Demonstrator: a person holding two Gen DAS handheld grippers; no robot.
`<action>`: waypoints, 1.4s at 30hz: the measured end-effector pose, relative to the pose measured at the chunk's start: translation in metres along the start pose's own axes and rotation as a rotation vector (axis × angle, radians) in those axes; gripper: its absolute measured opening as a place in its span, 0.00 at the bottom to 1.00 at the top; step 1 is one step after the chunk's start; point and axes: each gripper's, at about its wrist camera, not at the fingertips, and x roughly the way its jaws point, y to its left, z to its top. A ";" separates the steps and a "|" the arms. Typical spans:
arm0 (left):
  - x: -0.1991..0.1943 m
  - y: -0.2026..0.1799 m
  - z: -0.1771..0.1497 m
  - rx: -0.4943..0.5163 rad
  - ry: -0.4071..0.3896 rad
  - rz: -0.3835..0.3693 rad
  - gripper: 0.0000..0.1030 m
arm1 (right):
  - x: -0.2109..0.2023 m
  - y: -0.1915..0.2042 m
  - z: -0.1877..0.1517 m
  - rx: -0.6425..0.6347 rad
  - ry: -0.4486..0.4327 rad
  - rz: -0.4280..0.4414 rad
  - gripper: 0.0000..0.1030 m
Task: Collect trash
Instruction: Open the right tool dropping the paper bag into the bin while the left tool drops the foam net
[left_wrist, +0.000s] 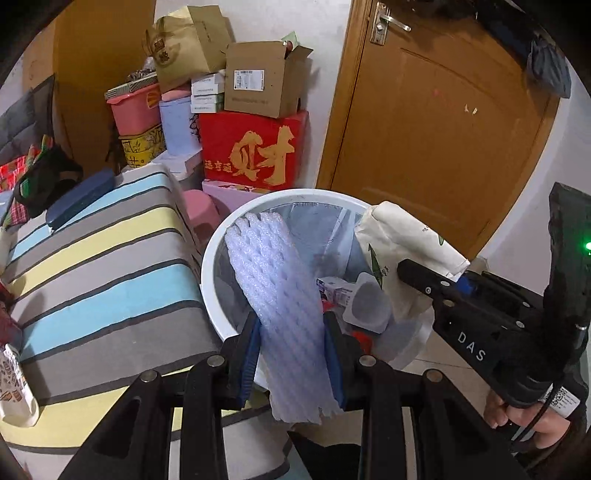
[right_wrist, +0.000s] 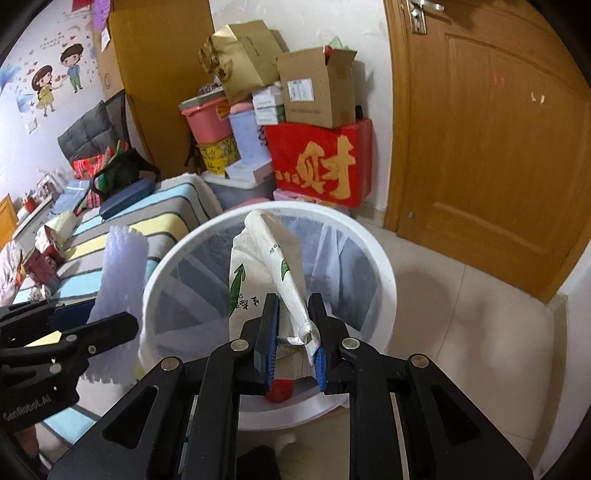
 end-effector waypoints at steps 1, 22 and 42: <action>0.003 -0.001 0.001 0.002 0.004 0.004 0.33 | 0.001 -0.001 0.000 -0.003 0.007 -0.012 0.17; 0.001 0.008 0.001 -0.036 -0.016 -0.007 0.54 | 0.001 0.006 -0.001 -0.031 -0.018 -0.055 0.47; -0.056 0.044 -0.026 -0.105 -0.104 0.042 0.54 | -0.022 0.039 -0.006 -0.020 -0.099 0.013 0.47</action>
